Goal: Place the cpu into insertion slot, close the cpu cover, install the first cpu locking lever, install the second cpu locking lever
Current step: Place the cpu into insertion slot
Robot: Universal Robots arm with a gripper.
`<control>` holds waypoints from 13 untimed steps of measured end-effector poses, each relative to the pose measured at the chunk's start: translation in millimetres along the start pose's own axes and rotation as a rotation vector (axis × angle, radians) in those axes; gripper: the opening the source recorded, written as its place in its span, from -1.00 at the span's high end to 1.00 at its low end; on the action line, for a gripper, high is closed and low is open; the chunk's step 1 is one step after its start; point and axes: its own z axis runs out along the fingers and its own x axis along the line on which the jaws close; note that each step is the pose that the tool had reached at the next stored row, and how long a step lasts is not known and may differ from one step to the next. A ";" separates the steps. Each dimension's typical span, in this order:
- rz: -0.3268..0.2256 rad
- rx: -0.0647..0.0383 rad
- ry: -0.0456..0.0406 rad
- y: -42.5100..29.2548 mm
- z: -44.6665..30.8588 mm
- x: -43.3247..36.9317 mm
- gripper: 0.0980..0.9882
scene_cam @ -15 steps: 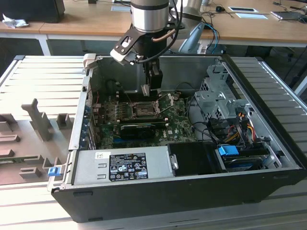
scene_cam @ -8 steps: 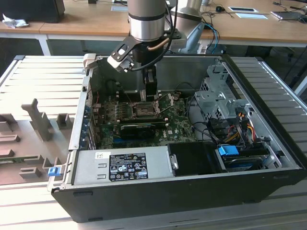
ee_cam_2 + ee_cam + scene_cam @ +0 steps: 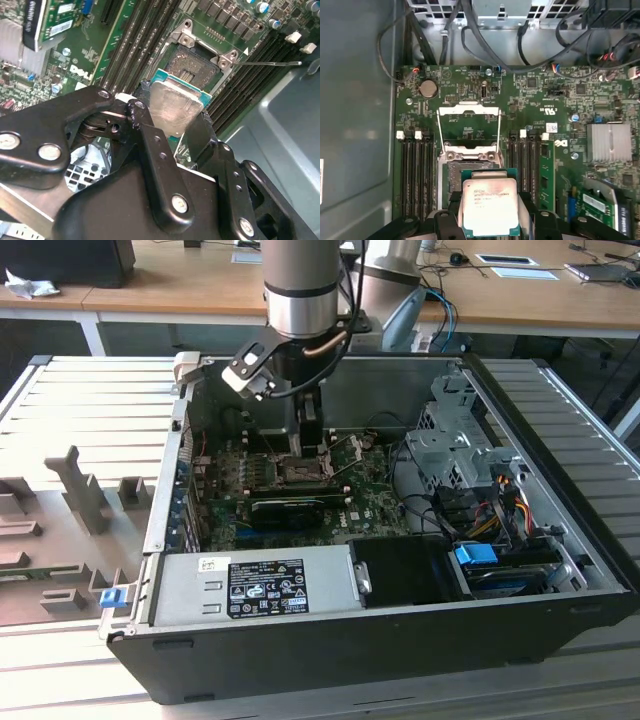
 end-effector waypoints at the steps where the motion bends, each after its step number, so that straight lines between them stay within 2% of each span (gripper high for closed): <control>1: 0.006 0.000 -0.0004 -0.2 1.8 0.4 0.03; 8: 0.009 0.000 -0.0007 -7.4 17.0 3.8 0.03; 13: 0.007 0.000 -0.0005 -9.3 31.8 9.9 0.03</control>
